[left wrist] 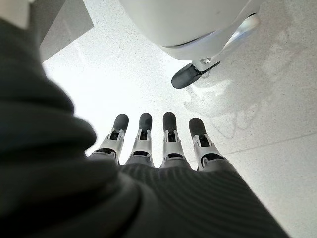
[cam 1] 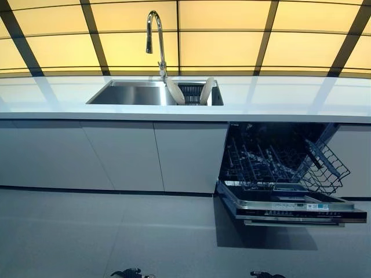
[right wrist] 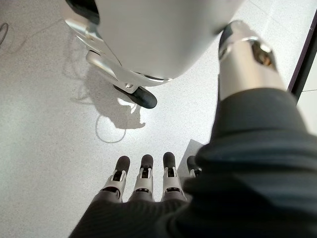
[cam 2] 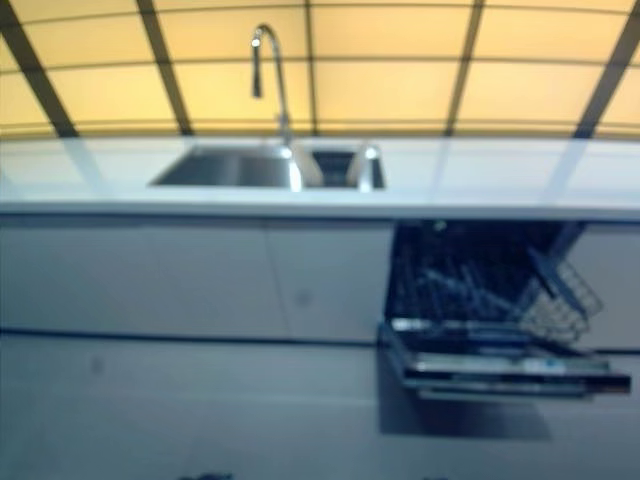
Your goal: Take plates into dishwasher
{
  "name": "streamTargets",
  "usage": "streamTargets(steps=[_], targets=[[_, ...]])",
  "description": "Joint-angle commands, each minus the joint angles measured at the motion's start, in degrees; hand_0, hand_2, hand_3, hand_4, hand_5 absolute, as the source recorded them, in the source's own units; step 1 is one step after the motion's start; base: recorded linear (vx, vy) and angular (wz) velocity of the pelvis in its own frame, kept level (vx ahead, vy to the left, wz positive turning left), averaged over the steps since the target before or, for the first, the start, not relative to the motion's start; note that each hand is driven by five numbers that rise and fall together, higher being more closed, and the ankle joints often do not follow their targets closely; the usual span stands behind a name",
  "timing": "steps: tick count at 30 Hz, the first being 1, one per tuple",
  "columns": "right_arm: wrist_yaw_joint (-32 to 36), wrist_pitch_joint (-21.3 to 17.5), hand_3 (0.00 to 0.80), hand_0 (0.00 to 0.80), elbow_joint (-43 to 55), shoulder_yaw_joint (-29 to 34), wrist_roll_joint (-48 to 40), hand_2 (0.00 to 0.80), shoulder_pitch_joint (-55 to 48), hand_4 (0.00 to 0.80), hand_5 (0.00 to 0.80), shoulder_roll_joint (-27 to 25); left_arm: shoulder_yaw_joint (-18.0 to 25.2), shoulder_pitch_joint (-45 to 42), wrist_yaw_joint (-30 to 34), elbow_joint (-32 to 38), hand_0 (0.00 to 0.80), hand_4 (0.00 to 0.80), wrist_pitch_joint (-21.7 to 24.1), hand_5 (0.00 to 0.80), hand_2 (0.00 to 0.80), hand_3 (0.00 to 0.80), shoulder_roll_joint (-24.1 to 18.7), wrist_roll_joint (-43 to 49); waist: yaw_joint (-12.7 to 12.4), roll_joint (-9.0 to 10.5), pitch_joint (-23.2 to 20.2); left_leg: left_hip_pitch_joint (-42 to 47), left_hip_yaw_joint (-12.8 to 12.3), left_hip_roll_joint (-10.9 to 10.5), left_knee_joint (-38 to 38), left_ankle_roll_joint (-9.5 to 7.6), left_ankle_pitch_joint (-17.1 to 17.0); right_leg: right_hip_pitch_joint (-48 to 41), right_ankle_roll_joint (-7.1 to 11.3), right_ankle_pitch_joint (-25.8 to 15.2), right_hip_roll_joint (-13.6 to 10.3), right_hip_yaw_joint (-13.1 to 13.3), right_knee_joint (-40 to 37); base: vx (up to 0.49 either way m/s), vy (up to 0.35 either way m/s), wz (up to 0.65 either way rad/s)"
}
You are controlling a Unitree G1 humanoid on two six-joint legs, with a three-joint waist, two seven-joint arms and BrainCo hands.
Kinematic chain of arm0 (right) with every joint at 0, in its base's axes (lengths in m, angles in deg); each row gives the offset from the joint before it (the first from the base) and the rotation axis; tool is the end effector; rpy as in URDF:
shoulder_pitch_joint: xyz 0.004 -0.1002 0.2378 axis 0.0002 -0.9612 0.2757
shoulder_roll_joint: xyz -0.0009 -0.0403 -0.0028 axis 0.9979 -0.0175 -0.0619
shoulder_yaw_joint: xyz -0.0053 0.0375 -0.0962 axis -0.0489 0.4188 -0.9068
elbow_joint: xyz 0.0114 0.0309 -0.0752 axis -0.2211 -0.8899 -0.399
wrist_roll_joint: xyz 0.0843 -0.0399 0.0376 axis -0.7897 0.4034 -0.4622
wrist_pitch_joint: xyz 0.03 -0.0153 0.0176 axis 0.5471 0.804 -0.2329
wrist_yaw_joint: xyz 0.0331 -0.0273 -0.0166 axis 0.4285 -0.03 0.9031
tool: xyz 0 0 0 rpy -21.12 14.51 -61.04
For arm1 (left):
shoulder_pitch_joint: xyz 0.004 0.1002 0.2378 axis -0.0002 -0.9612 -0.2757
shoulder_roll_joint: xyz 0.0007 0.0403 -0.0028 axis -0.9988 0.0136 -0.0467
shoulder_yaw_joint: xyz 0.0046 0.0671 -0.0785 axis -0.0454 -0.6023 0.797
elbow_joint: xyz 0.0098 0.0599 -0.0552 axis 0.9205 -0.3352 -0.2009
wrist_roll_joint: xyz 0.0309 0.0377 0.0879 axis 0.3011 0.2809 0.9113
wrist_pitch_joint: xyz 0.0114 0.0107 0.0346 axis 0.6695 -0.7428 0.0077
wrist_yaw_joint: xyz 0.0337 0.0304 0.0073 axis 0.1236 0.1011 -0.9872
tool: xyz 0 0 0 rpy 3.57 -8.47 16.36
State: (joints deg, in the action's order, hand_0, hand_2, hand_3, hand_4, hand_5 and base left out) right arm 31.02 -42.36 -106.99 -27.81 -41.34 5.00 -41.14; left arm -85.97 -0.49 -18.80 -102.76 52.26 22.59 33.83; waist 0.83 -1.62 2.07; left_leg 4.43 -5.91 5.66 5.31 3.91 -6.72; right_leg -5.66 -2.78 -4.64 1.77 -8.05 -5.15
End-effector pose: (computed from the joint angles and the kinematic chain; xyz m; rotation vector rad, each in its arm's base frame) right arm 0.0789 -0.2298 -0.1126 -0.3464 1.3625 0.2125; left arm 0.0822 0.2159 -0.1153 0.4289 1.3032 -0.2672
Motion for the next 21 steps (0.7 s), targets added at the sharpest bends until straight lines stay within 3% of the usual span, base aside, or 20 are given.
streamTargets(steps=[1, 5, 11, 13, 15, 18, 21], targets=[[0.5, -0.1, 0.0, 0.0, -3.8, -0.3, 2.5, 0.0, 3.7, 0.0, 0.0, 1.8, 0.7, 3.4, -2.0, -1.5, 0.0, 0.0, 1.3, 0.0, 0.0, 0.0, 0.7, 0.0, 1.6, 2.15, 3.7, 6.3, -3.0, -7.7, -0.3, -6.86, 13.7, -4.3, 4.03, 9.7, 0.0, 0.1, 0.1, 0.0, 0.0, 0.0], [1.0, -1.1, 0.0, 0.0, -3.8, -0.6, 2.5, 0.0, 3.6, 0.0, 0.0, 1.7, 0.9, 3.4, -1.2, -1.3, 0.0, 0.0, 0.4, 0.0, 0.0, 0.0, 0.6, 0.1, 1.4, 2.28, 3.8, 6.3, -2.7, -7.8, -0.3, -6.89, 13.7, -4.3, 3.98, 9.8, 0.0, 0.0, 0.1, 0.0, 0.0, 0.0], [8.7, -8.7, 0.0, 0.0, 2.1, -3.8, 2.0, 0.0, 4.3, 0.0, 0.0, 1.4, 0.8, 3.4, 0.1, -0.9, 0.0, 0.0, -1.5, 0.0, 0.0, 0.0, 0.5, 1.6, 1.1, 2.55, 3.9, 6.2, -2.4, -7.8, -0.3, -6.84, 13.6, -4.2, 4.11, 9.6, -0.2, -0.4, 0.1, 0.0, 0.0, 0.0], [13.6, -10.0, 0.0, 0.0, 10.9, -6.4, 1.0, 0.0, 4.4, 0.0, 0.0, 0.5, 0.5, 3.1, 0.2, 0.7, 0.0, 0.0, -2.5, 0.0, 0.0, 0.0, -0.1, 2.0, 0.9, 2.97, 4.1, 5.9, -2.5, -7.8, -0.3, -6.79, 13.4, -4.0, 4.23, 9.4, -0.2, -0.6, 0.1, -0.019, 0.002, 0.0], [17.0, -8.5, 0.0, 0.0, 20.9, -8.5, -1.3, 0.0, 4.4, 0.0, 0.0, -0.8, 0.0, 2.9, 0.2, 2.6, 0.0, 0.0, -3.6, 0.0, 0.0, 0.0, -0.9, 1.8, 0.8, 3.43, 4.3, 5.5, -2.5, -7.8, -0.3, -6.83, 13.2, -3.7, 4.26, 9.2, -0.3, -0.8, 0.1, -0.05, -0.003, 0.0], [21.2, -6.7, 0.0, 0.0, 39.1, -11.4, -6.6, 0.0, 4.3, 0.0, 0.0, -5.0, -0.6, 2.1, 0.4, 5.7, 0.0, 0.0, -5.1, 0.0, 0.0, 0.0, -2.4, 1.6, 0.8, 4.17, 4.5, 5.0, -2.8, -7.7, -0.3, -6.9, 12.9, -3.1, 4.34, 8.9, -0.4, -1.0, 0.1, -0.048, 0.001, 0.05], [24.9, -8.2, 0.0, 0.0, 52.7, -12.2, -12.6, 0.0, 6.4, 0.0, 0.0, -9.8, -1.3, 2.1, 0.2, 5.9, 0.0, 0.0, -4.8, 0.0, 0.0, 0.0, -3.1, 1.2, 0.9, 4.58, 4.7, 4.6, -3.2, -7.8, -0.3, -6.95, 13.0, -2.7, 4.52, 8.7, -0.4, -1.1, 0.1, -0.036, 0.022, 0.06]])
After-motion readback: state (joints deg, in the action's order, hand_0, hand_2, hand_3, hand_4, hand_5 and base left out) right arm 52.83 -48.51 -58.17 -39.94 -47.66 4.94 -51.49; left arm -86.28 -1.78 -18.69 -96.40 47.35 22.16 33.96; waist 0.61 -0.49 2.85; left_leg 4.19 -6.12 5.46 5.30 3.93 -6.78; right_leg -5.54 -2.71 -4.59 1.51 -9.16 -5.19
